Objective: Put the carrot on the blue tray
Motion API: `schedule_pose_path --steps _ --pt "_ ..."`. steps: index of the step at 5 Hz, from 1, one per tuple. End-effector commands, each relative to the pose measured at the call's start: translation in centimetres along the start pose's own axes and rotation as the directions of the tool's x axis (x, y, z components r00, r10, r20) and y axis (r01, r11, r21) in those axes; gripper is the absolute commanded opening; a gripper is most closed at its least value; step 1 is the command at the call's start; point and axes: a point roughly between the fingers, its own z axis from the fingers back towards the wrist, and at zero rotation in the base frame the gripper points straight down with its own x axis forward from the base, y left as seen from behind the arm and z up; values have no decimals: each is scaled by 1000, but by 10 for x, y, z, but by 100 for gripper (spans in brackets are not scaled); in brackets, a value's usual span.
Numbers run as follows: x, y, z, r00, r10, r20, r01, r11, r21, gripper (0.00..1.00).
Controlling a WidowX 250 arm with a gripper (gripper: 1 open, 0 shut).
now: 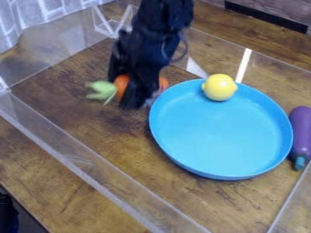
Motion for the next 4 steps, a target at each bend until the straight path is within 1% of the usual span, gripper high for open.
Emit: schedule_pose_path --steps 1,2,3,4 --pt "-4 29 24 996 36 77 -40 998 49 0" --pt "-14 37 13 996 79 53 -81 996 40 0" --pt "-17 41 1 994 102 36 -103 994 33 0" --pt "-5 36 3 994 102 28 -103 994 29 0"
